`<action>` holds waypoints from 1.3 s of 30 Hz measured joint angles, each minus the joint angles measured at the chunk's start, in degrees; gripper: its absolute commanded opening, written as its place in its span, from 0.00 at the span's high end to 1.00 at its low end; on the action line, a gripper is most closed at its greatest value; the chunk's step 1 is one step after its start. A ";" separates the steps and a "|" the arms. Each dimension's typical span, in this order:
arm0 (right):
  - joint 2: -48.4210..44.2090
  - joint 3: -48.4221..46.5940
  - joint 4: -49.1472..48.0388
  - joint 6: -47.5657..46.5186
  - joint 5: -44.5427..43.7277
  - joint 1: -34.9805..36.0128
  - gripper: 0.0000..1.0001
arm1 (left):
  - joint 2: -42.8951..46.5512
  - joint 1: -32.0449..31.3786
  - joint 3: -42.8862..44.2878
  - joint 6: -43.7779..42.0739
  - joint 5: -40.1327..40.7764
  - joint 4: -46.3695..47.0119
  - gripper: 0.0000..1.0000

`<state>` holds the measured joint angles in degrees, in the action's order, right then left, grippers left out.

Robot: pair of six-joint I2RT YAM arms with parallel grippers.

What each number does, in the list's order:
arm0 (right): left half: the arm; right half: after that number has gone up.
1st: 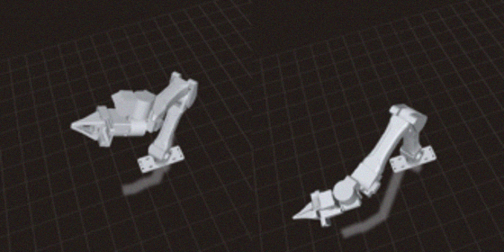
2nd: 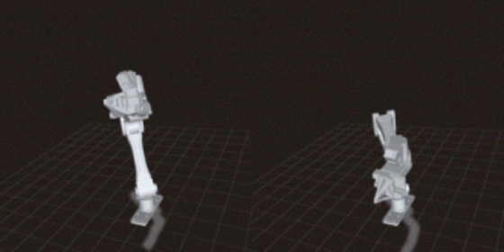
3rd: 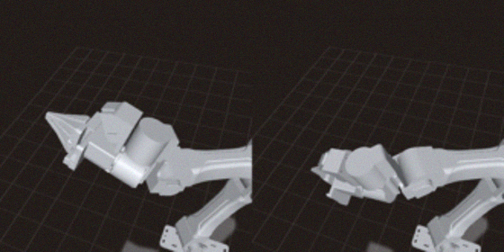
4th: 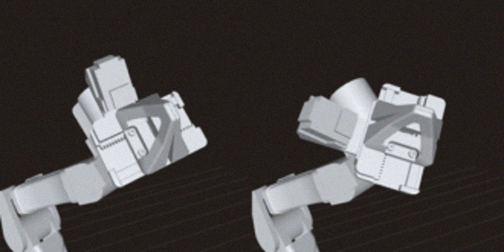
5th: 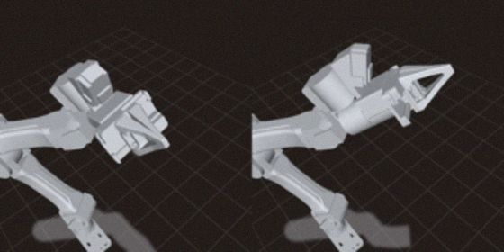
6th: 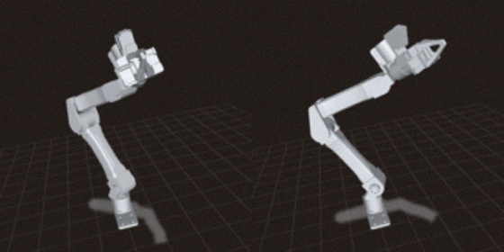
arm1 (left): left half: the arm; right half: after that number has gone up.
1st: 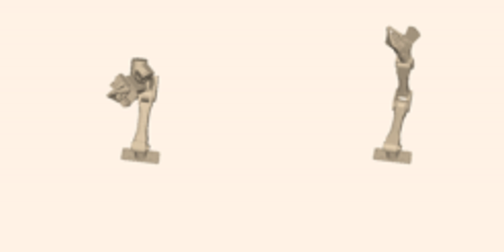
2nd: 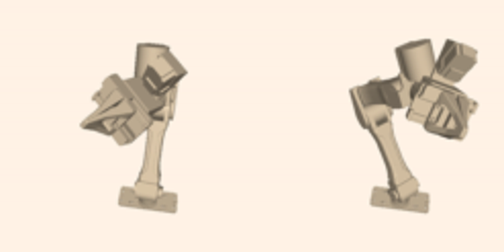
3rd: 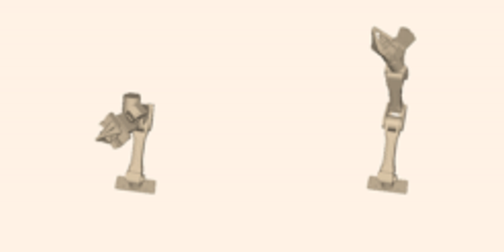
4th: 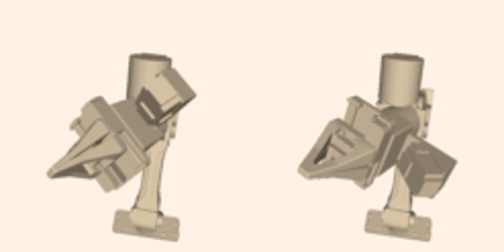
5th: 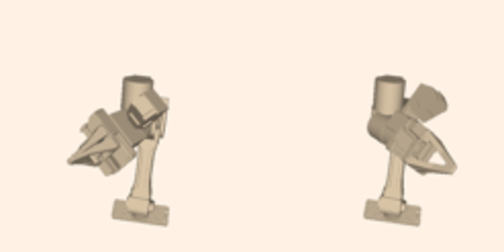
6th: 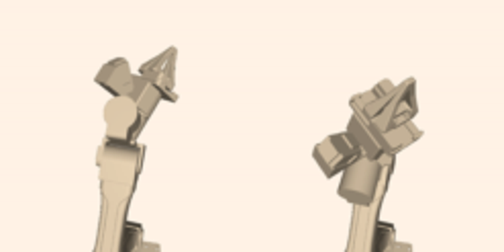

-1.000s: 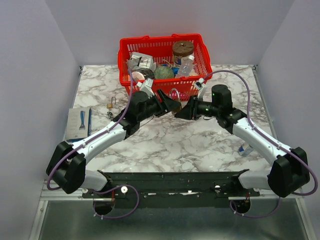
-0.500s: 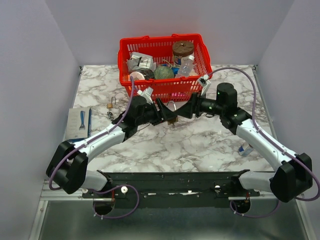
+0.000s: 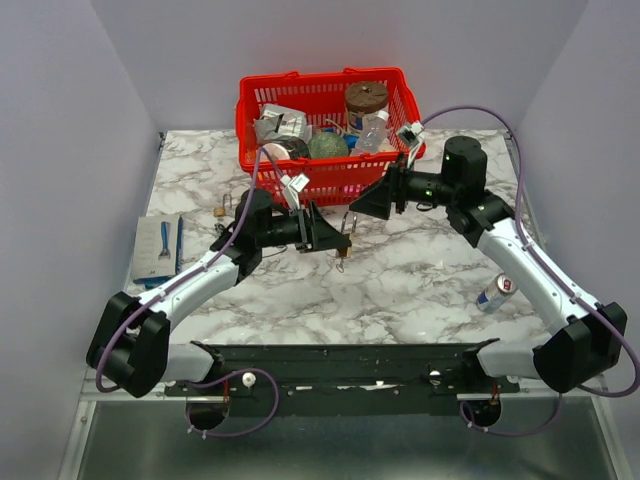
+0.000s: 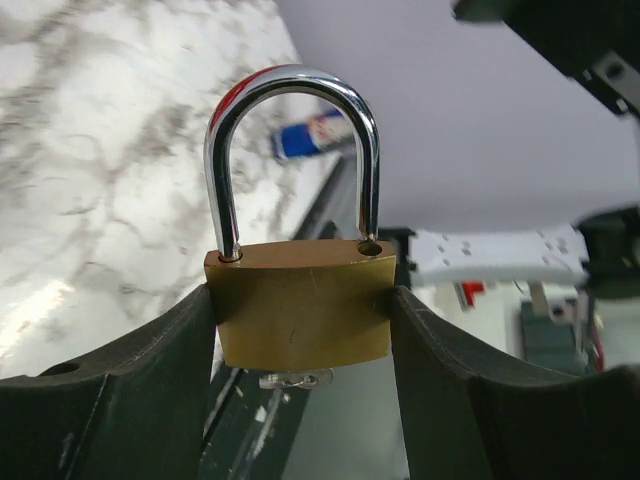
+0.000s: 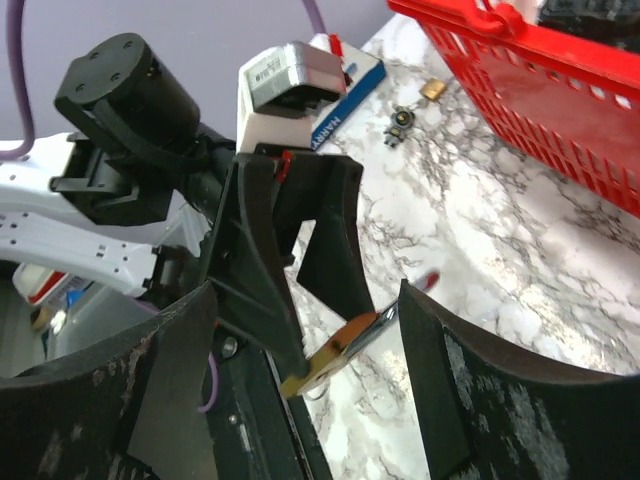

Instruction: Unlock with the key

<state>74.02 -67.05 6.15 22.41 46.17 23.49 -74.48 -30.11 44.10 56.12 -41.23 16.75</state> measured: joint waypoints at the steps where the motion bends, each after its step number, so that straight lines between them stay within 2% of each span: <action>1: 0.68 -1.36 0.72 -0.70 1.29 0.00 0.19 | 0.02 0.07 0.00 0.28 -2.89 1.31 1.00; 5: 1.64 -4.59 2.84 -2.99 6.27 0.02 0.19 | 0.15 0.04 0.00 2.86 -12.72 6.05 1.00; 10: 1.79 -5.49 3.52 -3.93 12.70 0.02 0.20 | 1.05 0.04 0.00 7.17 -20.92 10.88 1.00; 18: 1.92 -4.46 3.80 -3.78 20.06 0.59 0.21 | 1.29 0.04 -0.79 16.87 -26.69 23.17 1.00; 21: 1.38 -3.80 4.42 -3.63 19.80 0.96 0.22 | 1.22 0.04 -0.92 18.51 -26.97 25.16 1.00; 23: 0.57 -3.78 6.14 -4.02 15.89 1.55 0.22 | 1.22 0.04 -0.92 18.56 -26.95 25.24 1.00; 26: -1.29 -3.78 9.44 -4.35 7.43 2.69 0.23 | 1.22 0.04 -0.52 14.84 -26.45 20.94 1.00; 32: -3.08 -3.78 12.96 -3.50 -5.44 4.46 0.23 | 1.57 0.11 3.98 -0.72 -20.02 -0.09 1.00; 39: -3.13 -3.21 15.39 -3.63 -12.33 8.24 0.23 | 3.10 0.37 4.26 -6.99 -14.86 -8.41 1.00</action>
<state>70.89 -70.26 21.54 18.79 33.85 31.73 -71.37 -29.74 48.36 49.12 -56.10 8.34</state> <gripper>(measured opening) 0.776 0.690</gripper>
